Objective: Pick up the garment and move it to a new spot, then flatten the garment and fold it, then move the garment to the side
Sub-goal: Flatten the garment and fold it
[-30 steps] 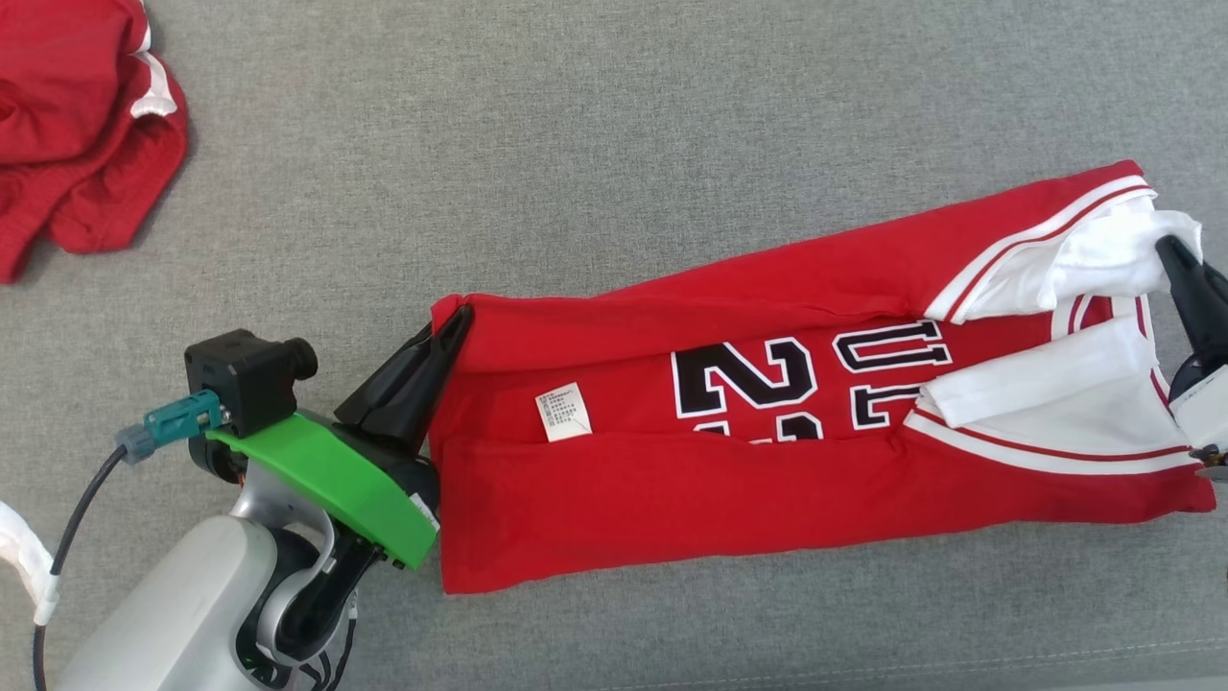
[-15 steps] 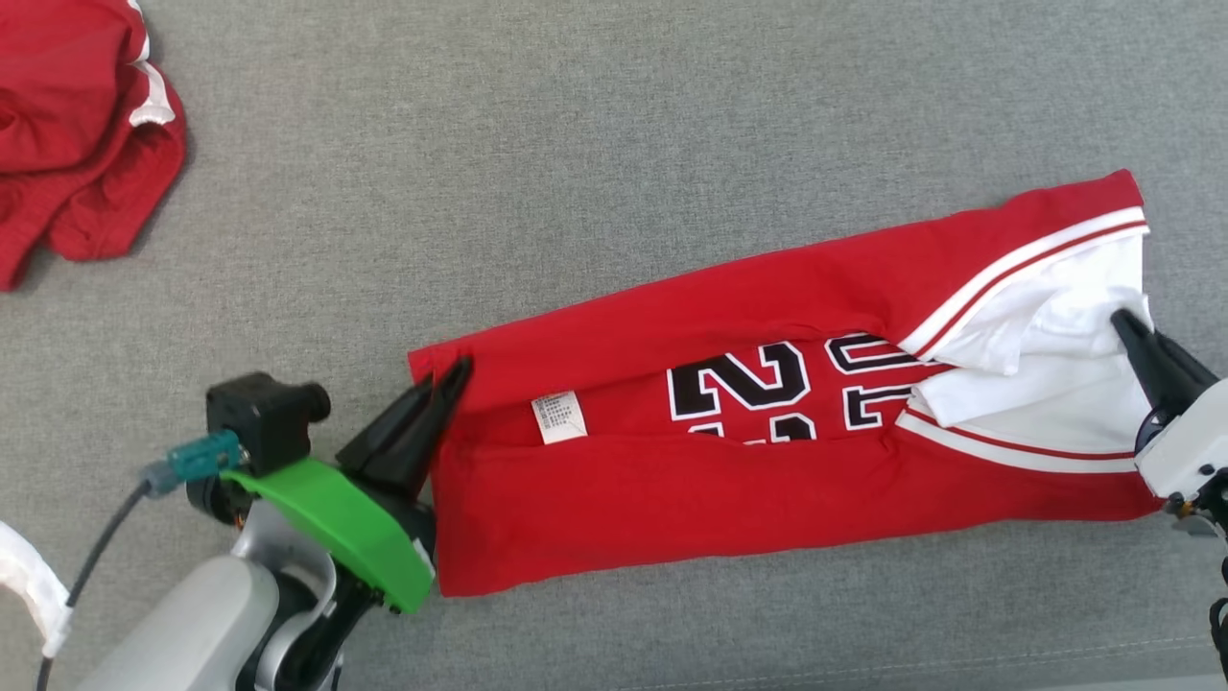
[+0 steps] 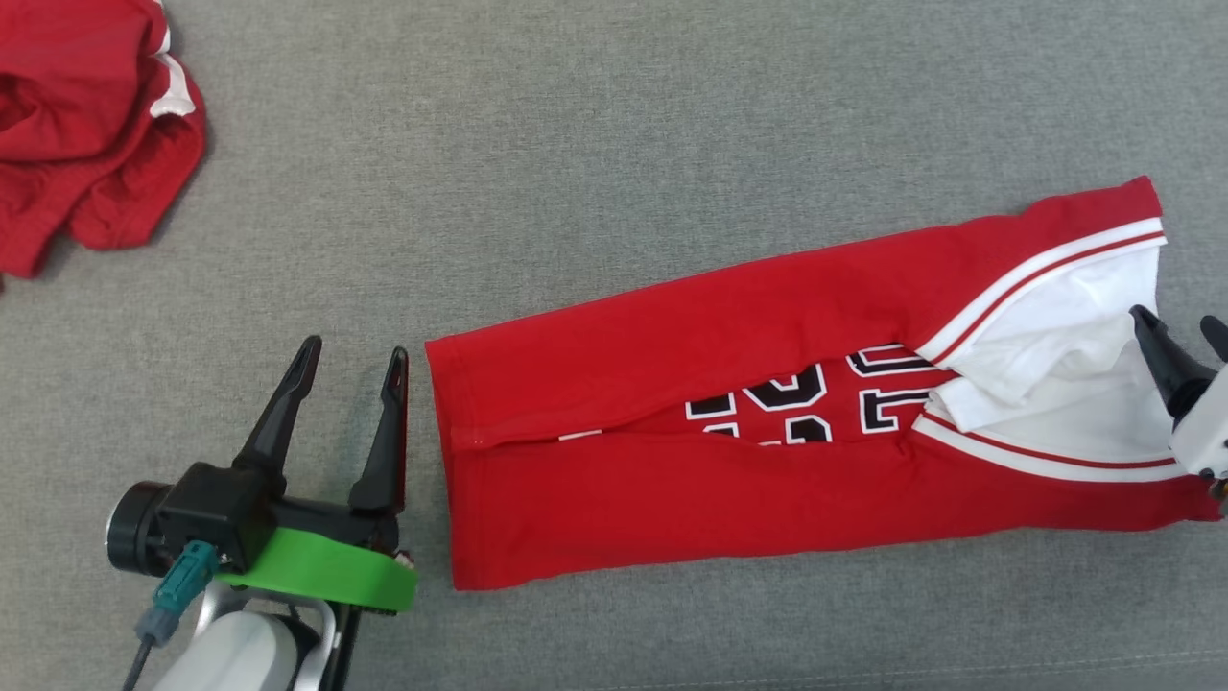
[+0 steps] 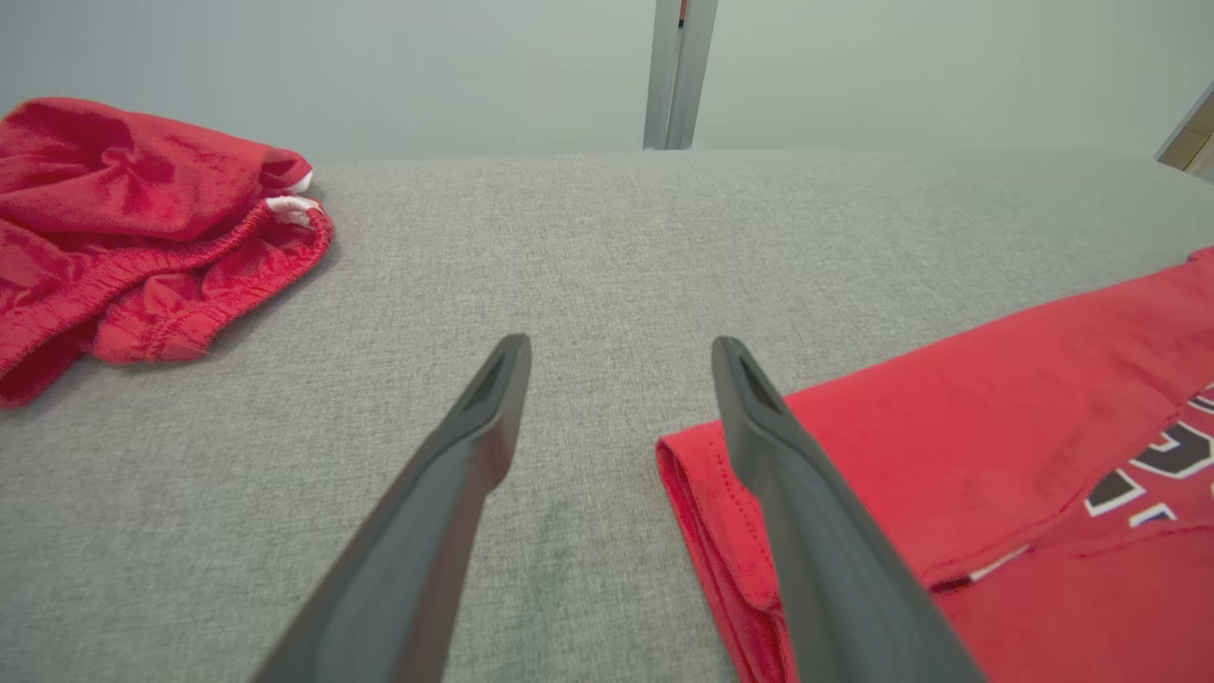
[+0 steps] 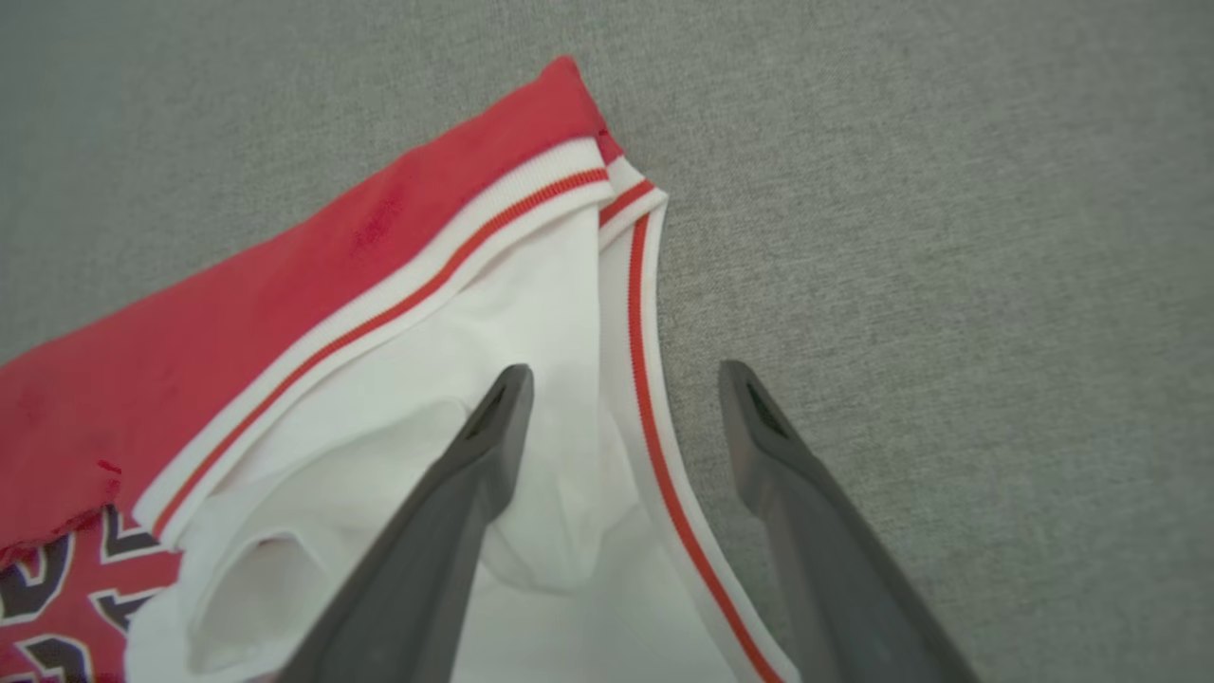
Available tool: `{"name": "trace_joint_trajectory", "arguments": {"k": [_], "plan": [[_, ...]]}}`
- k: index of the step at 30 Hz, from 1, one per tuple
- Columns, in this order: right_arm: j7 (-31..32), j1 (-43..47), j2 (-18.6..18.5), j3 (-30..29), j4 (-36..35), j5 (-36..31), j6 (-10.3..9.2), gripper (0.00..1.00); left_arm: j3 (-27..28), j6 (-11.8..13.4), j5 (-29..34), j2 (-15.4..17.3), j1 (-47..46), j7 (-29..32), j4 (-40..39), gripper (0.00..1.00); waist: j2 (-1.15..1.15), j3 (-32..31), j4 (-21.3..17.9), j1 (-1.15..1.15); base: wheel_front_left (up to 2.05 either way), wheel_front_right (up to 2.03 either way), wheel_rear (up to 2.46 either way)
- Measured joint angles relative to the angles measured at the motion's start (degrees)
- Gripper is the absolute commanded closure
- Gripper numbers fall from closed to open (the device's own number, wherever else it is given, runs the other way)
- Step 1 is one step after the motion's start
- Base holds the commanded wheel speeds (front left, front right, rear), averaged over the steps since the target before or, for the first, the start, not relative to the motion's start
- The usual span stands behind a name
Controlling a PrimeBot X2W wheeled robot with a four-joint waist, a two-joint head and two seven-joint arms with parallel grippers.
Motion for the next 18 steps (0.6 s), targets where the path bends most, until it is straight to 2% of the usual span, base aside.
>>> {"name": "trace_joint_trajectory", "arguments": {"k": [4,7,8,9,13,16,18], "plan": [[1.47,-1.20,-0.23,1.26,4.58,-3.56,0.01,0.00,5.78,-1.15,7.15,-7.31,2.68,-0.25,-3.03,0.00,0.00,0.27,1.29,0.00,0.00,0.00,0.00],[2.41,-1.85,-0.07,1.98,7.59,-4.01,-0.02,0.00,9.83,-3.89,9.92,-12.16,5.99,-0.25,-3.16,0.00,0.00,0.26,2.18,0.00,0.00,0.00,0.00],[2.93,-1.92,-0.10,2.38,8.37,-3.55,-0.05,0.16,11.16,-5.08,10.74,-13.85,7.17,-0.25,-2.87,0.00,0.00,0.15,2.49,0.00,0.00,0.00,0.00],[3.28,-2.07,-0.12,2.52,8.90,-2.44,-0.13,1.00,12.06,-6.04,11.35,-14.94,7.89,-0.25,-2.59,0.00,0.00,0.00,2.68,0.00,0.00,0.00,0.00],[2.26,-2.26,0.41,2.57,9.80,4.87,-0.16,1.00,16.93,-10.26,14.54,-19.29,10.42,-0.25,-1.38,0.00,0.00,-1.22,3.10,0.00,0.00,0.00,0.00],[0.18,-2.76,0.08,-1.75,11.62,5.38,0.09,1.00,20.78,-13.27,16.49,-21.64,11.44,-0.25,-0.79,0.00,0.00,-2.26,3.04,0.00,0.00,0.00,0.00],[-0.34,-3.54,-2.13,-7.03,13.08,3.89,0.07,1.00,22.74,-15.43,18.28,-22.73,11.89,-0.25,-0.43,0.00,0.00,-3.04,2.97,0.00,0.00,0.00,0.00]]}}
